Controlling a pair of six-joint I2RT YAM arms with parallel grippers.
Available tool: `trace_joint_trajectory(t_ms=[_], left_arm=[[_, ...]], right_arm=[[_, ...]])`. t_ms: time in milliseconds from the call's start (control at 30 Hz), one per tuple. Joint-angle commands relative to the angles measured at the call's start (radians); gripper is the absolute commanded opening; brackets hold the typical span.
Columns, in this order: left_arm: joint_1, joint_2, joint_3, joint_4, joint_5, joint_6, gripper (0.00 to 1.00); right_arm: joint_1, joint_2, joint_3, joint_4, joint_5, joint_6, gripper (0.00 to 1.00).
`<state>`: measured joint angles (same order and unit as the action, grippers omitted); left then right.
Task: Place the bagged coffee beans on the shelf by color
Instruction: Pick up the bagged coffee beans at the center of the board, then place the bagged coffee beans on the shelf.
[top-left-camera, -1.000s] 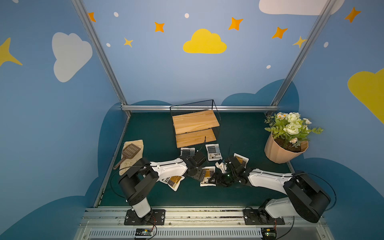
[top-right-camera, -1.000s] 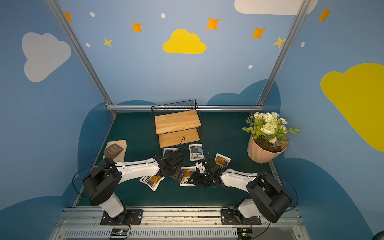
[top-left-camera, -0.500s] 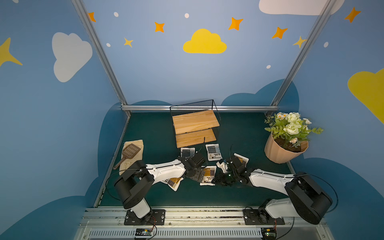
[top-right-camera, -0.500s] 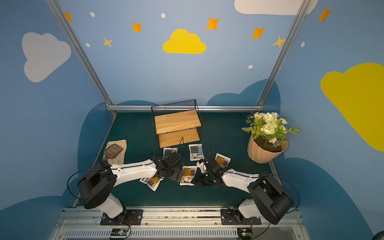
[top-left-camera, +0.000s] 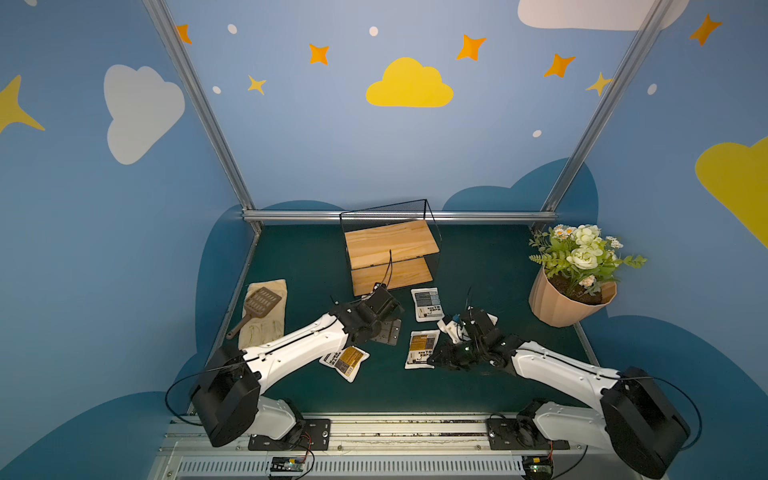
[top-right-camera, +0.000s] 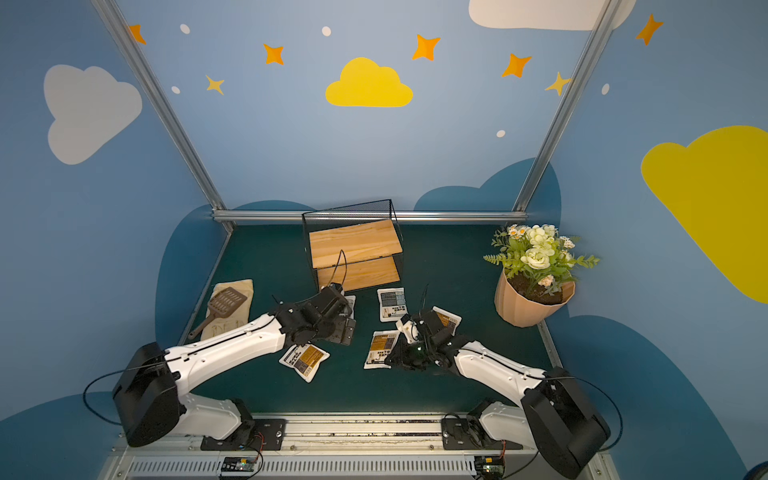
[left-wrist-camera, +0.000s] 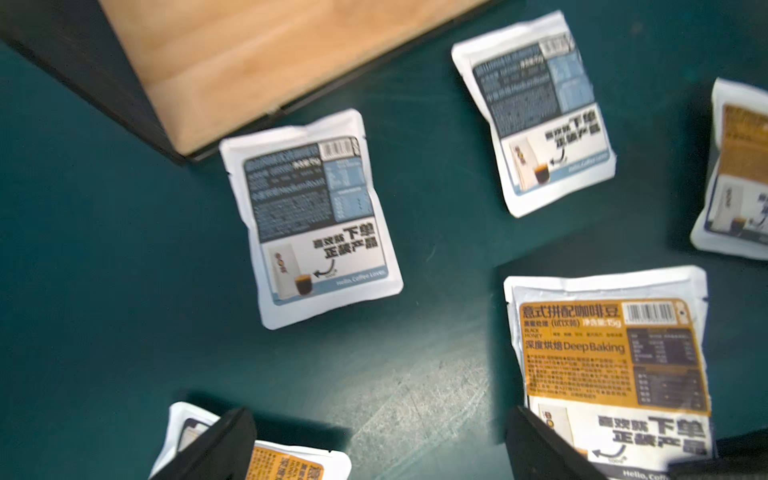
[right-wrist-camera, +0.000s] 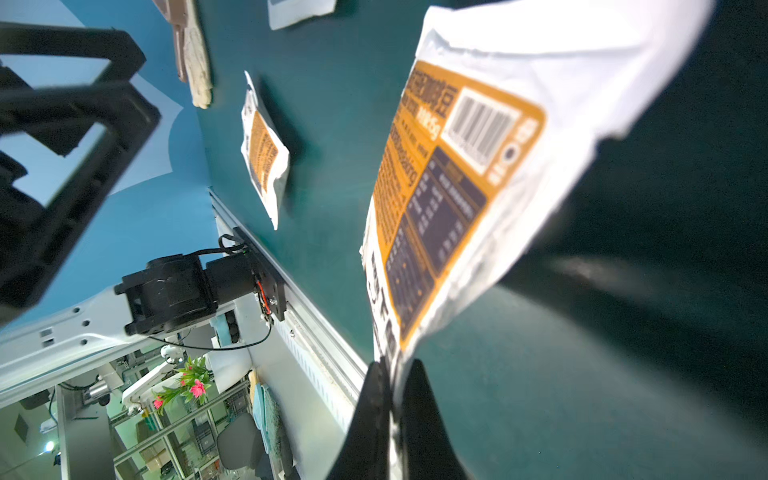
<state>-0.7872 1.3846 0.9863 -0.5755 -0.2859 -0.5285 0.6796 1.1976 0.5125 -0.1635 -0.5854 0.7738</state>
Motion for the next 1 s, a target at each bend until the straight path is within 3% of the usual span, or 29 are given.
trace_joint_trajectory(t_ms=[0, 500, 767, 967], left_arm=[[0.053, -0.072, 0.022, -0.029, -0.020, -0.006, 1.00], [0.396, -0.220, 0.140, -0.056, 0.101, 0.039, 1.00], [0.550, -0.176, 0.209, -0.060, 0.187, 0.041, 1.00], [0.633, -0.133, 0.244, -0.042, 0.272, 0.033, 1.00]], right_arm=[[-0.006, -0.053, 0.071, -0.092, -0.014, -0.028, 0.00], [-0.025, -0.041, 0.368, -0.177, -0.003, -0.103, 0.00], [-0.079, 0.121, 0.598, -0.150, -0.042, -0.191, 0.00], [-0.105, 0.320, 0.823, -0.177, -0.104, -0.245, 0.00]])
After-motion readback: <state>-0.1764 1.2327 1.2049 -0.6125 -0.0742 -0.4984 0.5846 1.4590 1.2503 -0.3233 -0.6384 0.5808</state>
